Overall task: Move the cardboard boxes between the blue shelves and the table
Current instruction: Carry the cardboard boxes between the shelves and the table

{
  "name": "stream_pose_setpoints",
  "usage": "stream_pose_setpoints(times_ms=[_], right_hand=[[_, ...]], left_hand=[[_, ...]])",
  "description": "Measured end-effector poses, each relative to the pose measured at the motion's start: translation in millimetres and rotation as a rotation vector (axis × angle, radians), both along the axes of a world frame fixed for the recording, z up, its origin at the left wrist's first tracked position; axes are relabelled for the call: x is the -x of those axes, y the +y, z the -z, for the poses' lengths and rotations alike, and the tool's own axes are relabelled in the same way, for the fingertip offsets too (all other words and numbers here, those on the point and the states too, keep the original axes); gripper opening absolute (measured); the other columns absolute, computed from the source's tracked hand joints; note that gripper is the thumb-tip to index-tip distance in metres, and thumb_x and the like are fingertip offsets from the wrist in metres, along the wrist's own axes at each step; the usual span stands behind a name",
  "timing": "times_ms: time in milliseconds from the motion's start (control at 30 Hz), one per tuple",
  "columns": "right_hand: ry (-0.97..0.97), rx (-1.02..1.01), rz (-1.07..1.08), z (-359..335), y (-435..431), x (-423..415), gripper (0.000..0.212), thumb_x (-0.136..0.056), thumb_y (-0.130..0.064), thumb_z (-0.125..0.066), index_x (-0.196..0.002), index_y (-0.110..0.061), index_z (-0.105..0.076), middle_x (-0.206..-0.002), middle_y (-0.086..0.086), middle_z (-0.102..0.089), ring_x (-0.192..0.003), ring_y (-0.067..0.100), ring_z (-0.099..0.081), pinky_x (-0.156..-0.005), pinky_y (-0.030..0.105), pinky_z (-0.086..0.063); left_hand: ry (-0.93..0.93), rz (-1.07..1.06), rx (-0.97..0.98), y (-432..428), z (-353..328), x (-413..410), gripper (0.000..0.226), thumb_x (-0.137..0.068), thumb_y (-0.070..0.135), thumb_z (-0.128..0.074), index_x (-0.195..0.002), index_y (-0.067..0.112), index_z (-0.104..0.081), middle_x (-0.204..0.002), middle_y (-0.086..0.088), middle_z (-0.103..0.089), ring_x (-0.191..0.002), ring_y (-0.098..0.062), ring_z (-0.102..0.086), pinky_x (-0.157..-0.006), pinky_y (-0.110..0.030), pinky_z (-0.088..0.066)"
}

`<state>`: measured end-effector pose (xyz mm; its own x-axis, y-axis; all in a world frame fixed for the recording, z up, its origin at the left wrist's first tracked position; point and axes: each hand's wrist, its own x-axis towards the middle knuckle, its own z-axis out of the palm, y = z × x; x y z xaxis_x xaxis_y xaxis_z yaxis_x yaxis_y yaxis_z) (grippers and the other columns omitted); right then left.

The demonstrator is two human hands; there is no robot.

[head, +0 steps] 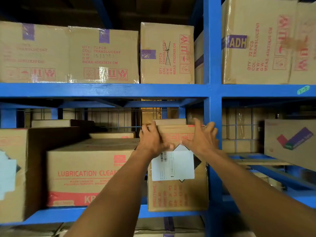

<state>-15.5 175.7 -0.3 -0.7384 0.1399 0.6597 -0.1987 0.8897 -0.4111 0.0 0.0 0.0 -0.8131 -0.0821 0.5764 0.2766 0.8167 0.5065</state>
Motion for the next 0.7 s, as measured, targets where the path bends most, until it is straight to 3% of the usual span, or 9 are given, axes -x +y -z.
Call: stream_pose_setpoints(times_ms=[100,200,300,400,700], right_hand=[[-0.137,0.107,-0.193,-1,9,14,0.105,-0.063,-0.050,-0.088,-0.143,-0.035,-0.022,-0.138,0.009,-0.031,-0.127,0.032,-0.031,-0.103,0.051,-0.041],[-0.237,0.048,-0.284,2,17,20,0.130,-0.052,-0.037,-0.097,-0.147,-0.035,-0.007,-0.136,0.006,-0.021,-0.127,0.029,-0.030,-0.102,0.047,-0.040],[-0.249,0.002,-0.263,1,16,21,0.133,-0.053,-0.034,-0.097,-0.147,-0.033,-0.003,-0.136,0.007,-0.017,-0.130,0.033,-0.026,-0.104,0.048,-0.040],[-0.192,0.017,-0.241,6,14,20,0.132,-0.050,-0.036,-0.098,-0.146,-0.034,-0.009,-0.138,0.009,-0.025,-0.130,0.035,-0.031,-0.101,0.050,-0.041],[-0.149,0.129,-0.180,24,10,-19,0.135,-0.049,-0.031,-0.099,-0.147,-0.039,-0.006,-0.139,0.020,-0.029,-0.127,0.043,-0.039,-0.100,0.055,-0.041]], left_hand=[[-0.155,0.067,-0.095,1,3,11,0.139,-0.048,0.029,-0.096,-0.147,0.040,0.001,-0.144,-0.015,-0.019,-0.132,-0.042,-0.033,-0.107,-0.060,-0.032],[-0.190,0.051,-0.052,-5,5,25,0.146,-0.041,0.022,-0.098,-0.138,0.051,0.006,-0.141,-0.016,-0.030,-0.126,-0.043,-0.041,-0.104,-0.059,-0.037],[-0.203,0.066,0.010,-11,3,29,0.147,-0.045,0.013,-0.096,-0.140,0.049,0.010,-0.139,-0.014,-0.046,-0.128,-0.040,-0.042,-0.106,-0.057,-0.036],[-0.171,0.039,0.000,-9,7,22,0.143,-0.049,0.008,-0.094,-0.142,0.044,0.009,-0.132,-0.010,-0.053,-0.124,-0.037,-0.048,-0.103,-0.054,-0.041],[-0.087,0.024,-0.114,4,25,-22,0.138,-0.049,0.006,-0.093,-0.138,0.051,0.002,-0.125,-0.008,-0.056,-0.118,-0.038,-0.053,-0.095,-0.058,-0.048]])
